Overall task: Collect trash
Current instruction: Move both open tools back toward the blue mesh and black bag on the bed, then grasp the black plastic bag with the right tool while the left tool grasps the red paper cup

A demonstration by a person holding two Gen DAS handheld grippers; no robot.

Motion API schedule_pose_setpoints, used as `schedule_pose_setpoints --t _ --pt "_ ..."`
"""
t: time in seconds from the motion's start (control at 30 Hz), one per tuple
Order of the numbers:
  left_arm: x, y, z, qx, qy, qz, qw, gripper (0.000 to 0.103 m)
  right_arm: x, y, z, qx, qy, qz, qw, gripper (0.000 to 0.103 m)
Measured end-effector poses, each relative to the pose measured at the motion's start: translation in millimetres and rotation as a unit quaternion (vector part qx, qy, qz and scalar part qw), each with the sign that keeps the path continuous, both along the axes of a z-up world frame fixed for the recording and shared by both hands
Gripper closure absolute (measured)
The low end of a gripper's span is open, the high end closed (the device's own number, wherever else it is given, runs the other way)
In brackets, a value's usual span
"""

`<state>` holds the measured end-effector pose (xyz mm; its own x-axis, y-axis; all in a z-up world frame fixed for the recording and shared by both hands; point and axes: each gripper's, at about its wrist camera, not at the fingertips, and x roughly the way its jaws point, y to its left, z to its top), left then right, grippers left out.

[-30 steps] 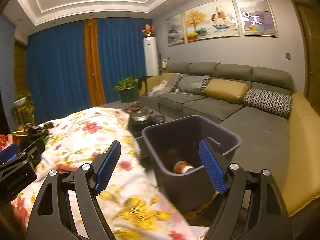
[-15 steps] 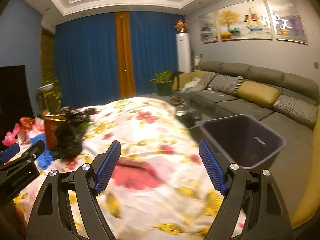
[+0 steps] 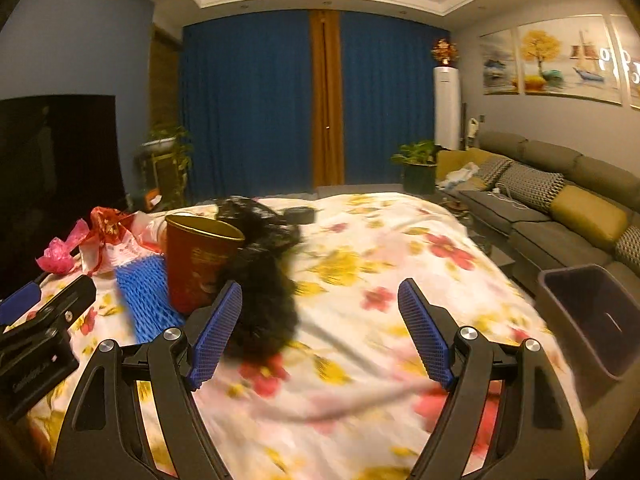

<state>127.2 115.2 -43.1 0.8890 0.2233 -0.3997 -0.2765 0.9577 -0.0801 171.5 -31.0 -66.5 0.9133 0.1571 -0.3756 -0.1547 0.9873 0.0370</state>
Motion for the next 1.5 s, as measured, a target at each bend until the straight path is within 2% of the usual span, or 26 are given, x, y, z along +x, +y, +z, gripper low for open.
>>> schedule_pose_setpoints --t 0.2,0.3,0.4,0.47,0.53,0.6,0.83,1.07,1.13,1.27,1.33,1.43,1.5 --pt "10 11 4 -0.001 -0.006 0.005 1.0000 0.015 27 27 -1 0.000 0.010 0.025 1.000 0.026" --pt "15 13 6 -0.008 -0.007 0.003 0.9999 0.015 42 35 -7 -0.004 0.032 0.037 0.999 0.039" --pt "21 14 6 -0.011 -0.007 -0.002 0.9999 0.015 46 34 -11 0.000 0.045 0.045 0.998 0.059" --pt "25 12 5 -0.013 -0.005 -0.005 0.9999 0.015 48 32 -13 0.004 0.051 0.049 0.997 0.080" --pt "28 10 6 -0.018 -0.005 -0.009 0.9998 0.015 46 30 -14 0.007 0.052 0.055 0.997 0.093" --pt "32 7 8 -0.020 -0.007 -0.016 0.9996 0.015 42 25 -13 0.008 0.046 0.055 0.997 0.097" --pt "57 -10 21 -0.015 -0.011 -0.042 0.9989 0.015 14 -6 2 0.012 0.005 0.032 0.999 0.099" --pt "98 -14 34 -0.040 -0.007 -0.052 0.9978 0.016 2 -34 4 0.020 0.005 0.017 1.000 0.099" --pt "111 -14 31 -0.045 0.011 -0.058 0.9972 0.022 1 -37 4 0.020 0.005 0.016 1.000 0.099" --pt "122 -11 18 -0.060 0.047 -0.065 0.9949 0.041 -2 -42 3 0.022 0.004 0.016 1.000 0.099" --pt "120 -6 11 -0.079 0.059 -0.073 0.9924 0.048 -3 -43 4 0.024 0.003 0.018 1.000 0.099" --pt "112 -5 3 -0.084 0.070 -0.081 0.9907 0.057 -7 -41 4 0.025 0.004 0.021 0.999 0.099" --pt "105 -4 -4 -0.091 0.076 -0.089 0.9890 0.067 -10 -41 5 0.026 0.002 0.022 0.999 0.099"
